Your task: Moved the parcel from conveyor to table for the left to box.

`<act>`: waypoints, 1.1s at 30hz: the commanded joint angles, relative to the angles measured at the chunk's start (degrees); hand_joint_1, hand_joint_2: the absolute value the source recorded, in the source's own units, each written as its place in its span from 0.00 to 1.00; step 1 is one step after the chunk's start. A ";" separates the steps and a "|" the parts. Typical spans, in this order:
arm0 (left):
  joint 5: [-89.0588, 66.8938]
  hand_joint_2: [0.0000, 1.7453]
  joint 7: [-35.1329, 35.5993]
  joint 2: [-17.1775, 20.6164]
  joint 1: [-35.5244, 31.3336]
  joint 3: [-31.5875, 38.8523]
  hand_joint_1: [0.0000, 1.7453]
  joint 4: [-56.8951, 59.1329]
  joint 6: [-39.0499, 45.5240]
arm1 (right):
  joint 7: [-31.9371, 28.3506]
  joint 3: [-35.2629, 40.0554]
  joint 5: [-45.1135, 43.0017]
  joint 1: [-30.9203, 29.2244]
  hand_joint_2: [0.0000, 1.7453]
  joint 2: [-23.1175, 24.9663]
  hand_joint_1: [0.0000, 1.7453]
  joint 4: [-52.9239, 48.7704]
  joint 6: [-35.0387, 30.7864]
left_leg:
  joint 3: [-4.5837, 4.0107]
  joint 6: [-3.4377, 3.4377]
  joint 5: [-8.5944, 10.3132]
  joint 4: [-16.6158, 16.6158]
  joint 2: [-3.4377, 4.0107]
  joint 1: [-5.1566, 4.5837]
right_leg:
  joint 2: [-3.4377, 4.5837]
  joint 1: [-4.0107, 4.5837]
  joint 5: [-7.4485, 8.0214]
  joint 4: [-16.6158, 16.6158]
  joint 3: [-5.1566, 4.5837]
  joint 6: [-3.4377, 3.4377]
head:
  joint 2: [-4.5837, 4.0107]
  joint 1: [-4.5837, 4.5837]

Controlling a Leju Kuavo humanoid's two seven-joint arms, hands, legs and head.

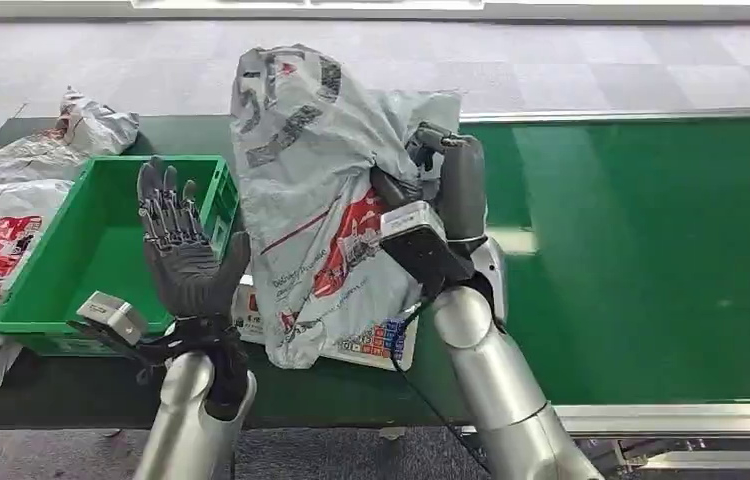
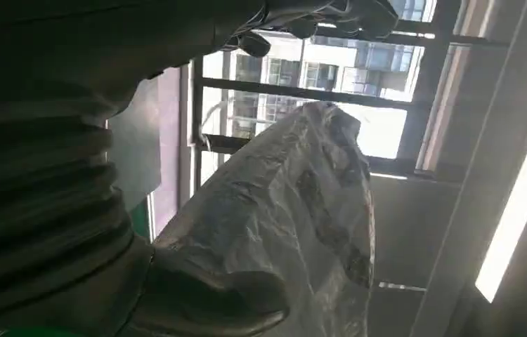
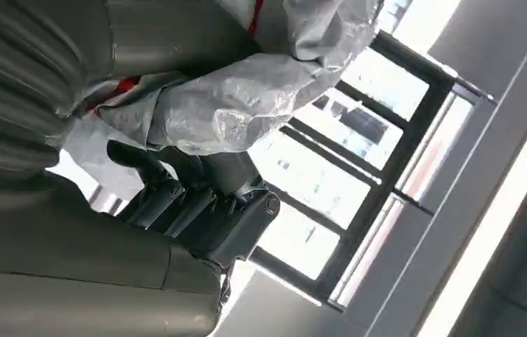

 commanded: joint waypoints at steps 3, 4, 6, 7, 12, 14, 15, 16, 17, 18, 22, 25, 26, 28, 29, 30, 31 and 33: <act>2.39 1.00 -0.16 -0.32 -1.78 7.70 0.00 -0.01 2.44 | -0.71 0.02 -0.25 -9.11 1.00 1.02 1.00 20.40 -4.03 | 0.12 0.02 -0.04 -0.04 0.12 -0.01 | 0.10 0.00 0.00 -0.03 0.08 -0.01 | 0.00 0.00; 2.39 1.00 -0.16 -0.32 -1.78 7.70 0.00 -0.01 2.44 | -0.71 0.02 -0.25 -9.11 1.00 1.02 1.00 20.40 -4.03 | 0.20 0.03 -0.05 -0.07 0.14 0.00 | 0.10 0.02 0.00 -0.09 0.17 -0.02 | 0.00 0.00; 2.32 1.00 -0.68 -0.97 -1.85 8.45 0.00 -0.20 3.94 | 1.47 0.22 2.13 -9.90 1.00 0.89 0.00 22.49 -8.06 | 0.18 0.02 -0.02 -0.09 0.09 0.00 | 0.05 0.02 0.00 -0.09 0.15 -0.02 | 0.00 0.00; 2.38 1.00 -0.70 -1.11 -1.89 8.71 0.00 -0.57 4.12 | 2.27 0.12 4.13 -10.05 0.00 0.99 0.00 23.86 -10.63 | 0.09 0.02 -0.03 -0.03 0.06 0.00 | 0.03 0.01 -0.01 -0.04 0.08 -0.01 | 0.00 0.00; 1.89 1.00 -0.50 -1.27 -2.19 9.02 0.00 -0.68 4.67 | 1.70 -1.20 4.97 -9.96 0.00 0.98 0.00 25.66 -13.39 | 0.19 0.03 -0.03 -0.08 0.04 0.01 | -0.01 0.03 -0.02 -0.10 0.18 -0.01 | 0.00 0.00; 0.38 1.00 -0.55 -1.53 -2.53 9.32 0.00 -0.69 5.76 | 2.20 -2.34 4.47 -9.59 0.00 0.70 0.00 26.32 -11.71 | 0.20 0.03 -0.03 -0.09 0.01 0.01 | -0.05 0.04 -0.03 -0.12 0.20 -0.01 | 0.00 0.02; -0.57 1.00 -0.86 -1.55 -2.41 9.49 0.00 -1.12 6.42 | 4.07 -2.18 5.29 -10.03 1.00 0.46 0.00 27.81 -9.74 | 0.12 0.03 -0.02 -0.04 -0.03 0.00 | -0.07 0.02 -0.03 -0.06 0.12 0.00 | 0.00 0.00; -1.08 1.00 -0.90 -1.54 -2.17 9.69 0.00 -1.78 6.70 | 5.18 -1.90 6.01 -10.33 1.00 0.25 0.00 28.97 -7.83 | 0.14 0.03 -0.02 -0.05 -0.05 0.03 | -0.09 0.05 -0.03 -0.10 0.16 0.00 | 0.00 0.00; -1.65 1.00 -0.89 -1.56 -1.73 9.96 0.00 -2.84 7.09 | 5.69 -1.99 6.34 -10.66 1.00 0.15 0.00 30.26 -6.08 | 0.10 0.03 -0.02 -0.03 -0.03 0.00 | -0.05 0.02 -0.03 -0.05 0.09 0.00 | 0.00 0.00; -1.65 1.00 -0.89 -1.56 -1.73 9.96 0.00 -2.84 7.09 | 5.69 -1.99 6.34 -10.66 1.00 0.15 0.00 30.26 -6.08 | 0.17 0.04 -0.03 -0.06 0.00 0.01 | -0.05 0.03 -0.02 -0.10 0.17 0.00 | 0.00 0.00; -1.86 1.00 -0.80 -1.61 -1.41 9.98 0.00 -3.37 7.10 | 5.57 -2.12 6.46 -10.88 1.00 0.31 0.00 30.76 -6.26 | 0.15 0.03 -0.03 -0.05 0.02 0.02 | -0.05 0.04 -0.02 -0.09 0.13 0.00 | 0.00 0.00; -4.40 1.00 -0.86 -1.63 -0.41 10.50 0.00 -5.57 8.14 | 12.25 -0.80 11.69 -12.69 1.00 -0.23 0.00 36.18 0.37 | 0.18 0.04 -0.03 -0.07 -0.03 0.02 | -0.10 0.04 -0.04 -0.11 0.18 0.00 | 0.00 0.00; -4.88 1.00 -0.74 -1.84 0.15 10.65 0.00 -6.32 8.23 | 13.49 0.08 13.40 -13.21 1.00 -0.70 0.00 37.72 1.82 | 0.11 0.03 -0.05 -0.03 0.06 0.01 | 0.03 0.02 -0.01 -0.07 0.08 0.01 | 0.00 0.00; -7.08 1.00 -0.04 -2.37 1.29 10.98 0.00 -7.98 8.00 | 14.80 0.18 15.21 -13.70 1.00 -1.22 0.00 40.11 6.59 | 0.18 0.04 -0.05 -0.07 0.10 0.00 | 0.05 0.01 -0.01 -0.10 0.13 0.01 | 0.00 0.00; -7.47 1.00 0.17 -2.51 1.24 11.16 0.00 -8.02 7.73 | 15.53 0.70 16.99 -13.68 1.00 -1.60 0.00 40.61 8.05 | 0.23 0.04 -0.05 -0.10 0.10 0.00 | 0.03 0.02 -0.02 -0.13 0.17 0.01 | 0.00 0.00; -7.51 1.00 0.19 -2.55 1.18 11.22 0.00 -7.91 7.72 | 15.43 0.61 17.14 -13.57 1.00 -1.67 0.00 40.64 8.03 | 0.25 0.05 -0.04 -0.12 0.05 0.01 | -0.03 0.03 -0.02 -0.17 0.23 0.01 | 0.00 0.00; -7.51 1.00 0.19 -2.55 1.18 11.22 0.00 -7.91 7.72 | 15.43 0.61 17.14 -13.57 1.00 -1.67 0.00 40.64 8.03 | 0.17 0.04 -0.03 -0.08 -0.01 -0.01 | -0.08 0.01 -0.03 -0.11 0.16 0.01 | 0.00 0.00; -7.51 1.00 0.19 -2.55 1.18 11.22 0.00 -7.91 7.72 | 15.43 0.61 17.14 -13.57 1.00 -1.67 0.00 40.64 8.03 | 0.16 0.04 -0.02 -0.08 -0.03 0.00 | -0.09 0.02 -0.03 -0.11 0.15 0.01 | 0.00 0.00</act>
